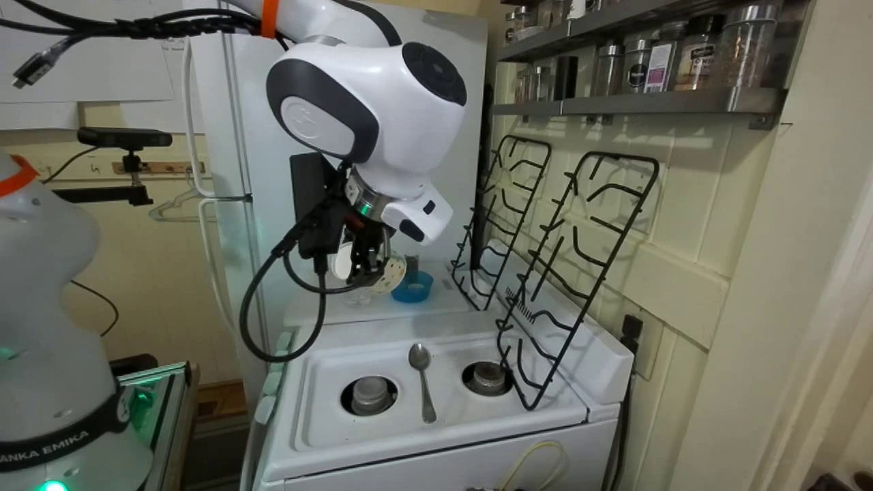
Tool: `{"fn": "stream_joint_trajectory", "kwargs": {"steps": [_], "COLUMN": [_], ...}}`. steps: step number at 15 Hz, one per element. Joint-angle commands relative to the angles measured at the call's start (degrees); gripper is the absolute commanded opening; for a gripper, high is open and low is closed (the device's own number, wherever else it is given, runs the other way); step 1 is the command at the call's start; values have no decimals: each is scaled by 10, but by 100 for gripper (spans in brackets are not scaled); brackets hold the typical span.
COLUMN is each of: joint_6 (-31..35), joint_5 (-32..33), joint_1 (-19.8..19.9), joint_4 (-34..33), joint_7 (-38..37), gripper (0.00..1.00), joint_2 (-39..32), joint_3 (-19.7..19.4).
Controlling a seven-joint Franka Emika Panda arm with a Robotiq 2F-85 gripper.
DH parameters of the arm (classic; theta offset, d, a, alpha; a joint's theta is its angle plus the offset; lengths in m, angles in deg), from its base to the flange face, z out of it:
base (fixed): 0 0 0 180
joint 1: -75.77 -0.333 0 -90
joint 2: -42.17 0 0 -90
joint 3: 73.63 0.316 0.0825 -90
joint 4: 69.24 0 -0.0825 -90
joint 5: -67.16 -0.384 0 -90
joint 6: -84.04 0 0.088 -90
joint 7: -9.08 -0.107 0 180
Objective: Place the paper cup on top of the plastic water bottle
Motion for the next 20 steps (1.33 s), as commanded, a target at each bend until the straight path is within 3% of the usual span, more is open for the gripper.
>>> {"fn": "stream_joint_trajectory", "kwargs": {"steps": [1, 7, 11, 13, 14, 17, 18, 20], "joint_6": [-98, -301, -337, -318, -313, -313, -313, -361], "joint_5": [-102, -103, -73, -38, -68, -48, -47, -41], "joint_1": [-5, 15, 30, 31, 36, 36, 36, 36], "joint_4": [-64, -208, -255, -258, -240, -250, -251, -259], "joint_7": [-1, -91, -155, -167, -151, -158, -159, -129], "gripper": [38, 38, 38, 38, 63, 63, 38, 38], "joint_2": [-39, -100, -134, -135, -125, -133, -133, -149], "joint_3": [1, 29, 46, 59, 56, 62, 63, 62]}}
